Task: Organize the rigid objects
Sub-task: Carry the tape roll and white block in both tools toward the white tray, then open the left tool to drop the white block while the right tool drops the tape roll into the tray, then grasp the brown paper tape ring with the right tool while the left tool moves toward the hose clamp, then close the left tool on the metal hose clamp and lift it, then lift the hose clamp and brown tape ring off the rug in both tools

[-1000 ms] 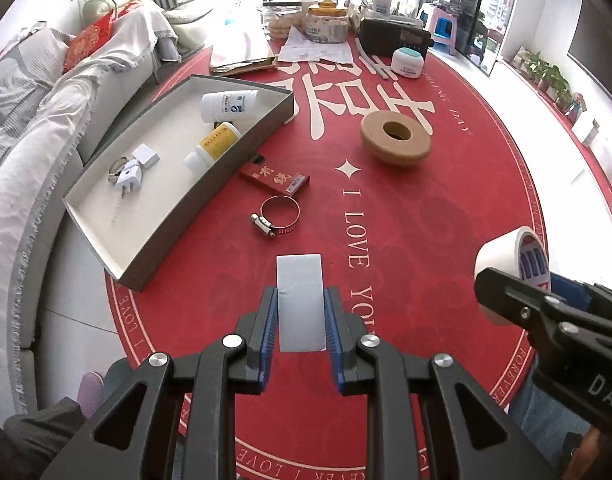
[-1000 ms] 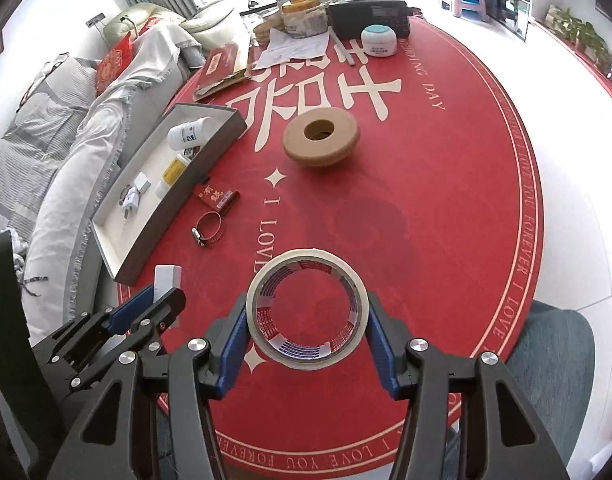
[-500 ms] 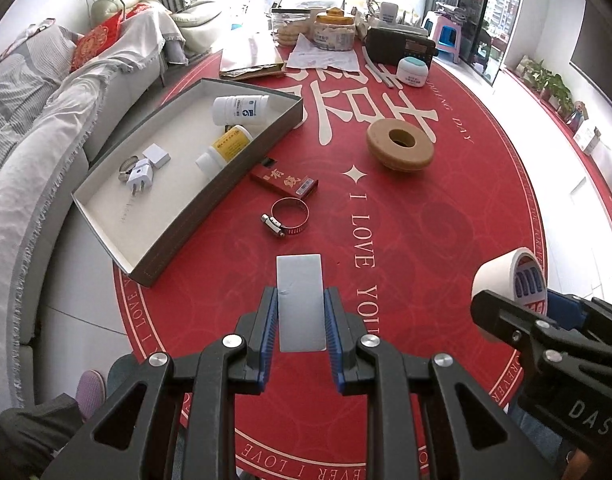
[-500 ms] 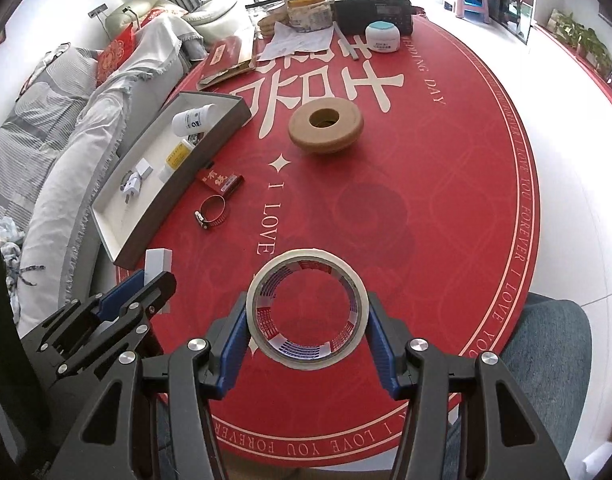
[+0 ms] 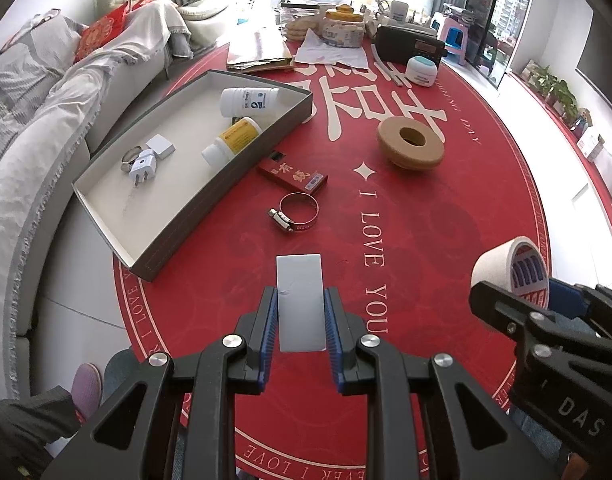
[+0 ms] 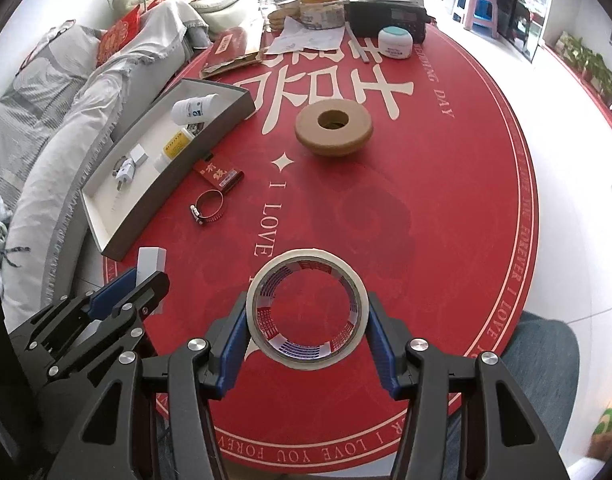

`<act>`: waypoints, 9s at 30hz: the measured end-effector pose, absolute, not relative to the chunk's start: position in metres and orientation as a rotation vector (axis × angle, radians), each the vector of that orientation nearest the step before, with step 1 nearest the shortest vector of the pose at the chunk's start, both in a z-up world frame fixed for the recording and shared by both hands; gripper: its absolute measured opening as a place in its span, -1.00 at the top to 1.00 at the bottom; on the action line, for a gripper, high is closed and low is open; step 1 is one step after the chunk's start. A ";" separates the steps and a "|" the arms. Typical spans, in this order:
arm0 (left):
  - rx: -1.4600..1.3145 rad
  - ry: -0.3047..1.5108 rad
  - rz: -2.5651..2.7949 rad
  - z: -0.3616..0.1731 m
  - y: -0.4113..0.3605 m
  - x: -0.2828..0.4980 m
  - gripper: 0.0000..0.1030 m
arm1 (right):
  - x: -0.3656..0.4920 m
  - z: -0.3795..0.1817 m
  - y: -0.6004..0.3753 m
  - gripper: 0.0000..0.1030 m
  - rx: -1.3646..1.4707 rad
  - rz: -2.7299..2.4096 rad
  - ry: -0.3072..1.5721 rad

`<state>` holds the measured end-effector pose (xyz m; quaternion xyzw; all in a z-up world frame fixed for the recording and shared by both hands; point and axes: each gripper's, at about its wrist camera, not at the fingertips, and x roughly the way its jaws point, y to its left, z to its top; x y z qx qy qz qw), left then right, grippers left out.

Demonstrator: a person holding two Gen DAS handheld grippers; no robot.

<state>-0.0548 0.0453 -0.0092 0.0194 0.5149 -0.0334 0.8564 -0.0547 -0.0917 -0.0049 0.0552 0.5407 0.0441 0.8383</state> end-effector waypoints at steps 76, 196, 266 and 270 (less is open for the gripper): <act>-0.233 1.062 0.332 -0.018 0.242 0.125 0.52 | 0.171 0.011 0.110 -0.08 0.024 0.431 1.174; 0.018 1.277 -0.036 -0.091 0.026 0.081 -1.00 | 0.041 -0.094 -0.137 -1.00 0.062 -0.029 1.343; -0.014 1.027 -0.025 -0.008 0.070 -0.051 0.21 | -0.053 -0.015 -0.085 -0.71 0.061 0.043 1.103; -0.005 1.030 -0.035 -0.009 0.065 -0.049 0.21 | -0.054 -0.013 -0.077 -0.71 0.023 0.049 1.098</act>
